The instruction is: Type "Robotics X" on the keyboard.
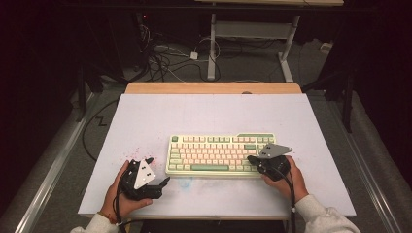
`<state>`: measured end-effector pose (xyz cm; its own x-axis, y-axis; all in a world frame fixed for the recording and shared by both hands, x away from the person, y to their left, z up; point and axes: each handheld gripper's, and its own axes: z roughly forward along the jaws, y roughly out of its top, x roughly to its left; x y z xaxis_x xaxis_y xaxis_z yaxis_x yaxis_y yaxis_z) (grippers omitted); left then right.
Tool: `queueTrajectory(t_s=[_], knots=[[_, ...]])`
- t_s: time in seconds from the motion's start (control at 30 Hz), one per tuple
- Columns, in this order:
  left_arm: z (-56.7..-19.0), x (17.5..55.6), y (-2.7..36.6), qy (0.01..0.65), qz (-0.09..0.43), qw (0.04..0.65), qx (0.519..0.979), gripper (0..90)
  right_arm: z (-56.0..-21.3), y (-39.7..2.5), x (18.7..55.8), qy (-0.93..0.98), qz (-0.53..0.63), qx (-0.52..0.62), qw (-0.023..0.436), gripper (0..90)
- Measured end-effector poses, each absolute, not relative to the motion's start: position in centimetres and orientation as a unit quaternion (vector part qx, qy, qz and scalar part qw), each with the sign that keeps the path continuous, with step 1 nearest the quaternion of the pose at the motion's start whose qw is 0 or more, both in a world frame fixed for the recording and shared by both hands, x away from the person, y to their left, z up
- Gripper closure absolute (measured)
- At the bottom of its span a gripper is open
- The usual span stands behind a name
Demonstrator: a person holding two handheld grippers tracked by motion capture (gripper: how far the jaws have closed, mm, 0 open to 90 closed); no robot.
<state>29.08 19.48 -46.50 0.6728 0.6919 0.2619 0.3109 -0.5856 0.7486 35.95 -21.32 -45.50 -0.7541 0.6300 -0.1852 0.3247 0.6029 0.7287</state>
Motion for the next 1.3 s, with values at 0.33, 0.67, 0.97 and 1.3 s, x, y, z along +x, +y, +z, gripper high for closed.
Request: queueTrajectory(t_s=[0.33, 0.67, 0.97, 1.3], knots=[[-45.5, 29.4, 19.3, 0.31, 0.25, 0.378, 0.836, 46.7, -45.8, -21.3, 35.8, 0.867, 0.352, 0.279, 0.215, 90.0], [-43.4, 31.8, 17.8, 0.318, 0.229, 0.365, 0.844, 86.7, -45.8, -21.4, 35.7, 0.866, 0.353, 0.279, 0.218, 90.0], [-42.5, 33.7, 15.7, 0.304, 0.215, 0.361, 0.855, 87.6, -45.9, -21.3, 35.6, 0.865, 0.353, 0.28, 0.219, 90.0], [-42.5, 36.1, 12.5, 0.292, 0.192, 0.347, 0.871, 87.5, -45.9, -21.3, 35.6, 0.866, 0.352, 0.277, 0.222, 90.0]])
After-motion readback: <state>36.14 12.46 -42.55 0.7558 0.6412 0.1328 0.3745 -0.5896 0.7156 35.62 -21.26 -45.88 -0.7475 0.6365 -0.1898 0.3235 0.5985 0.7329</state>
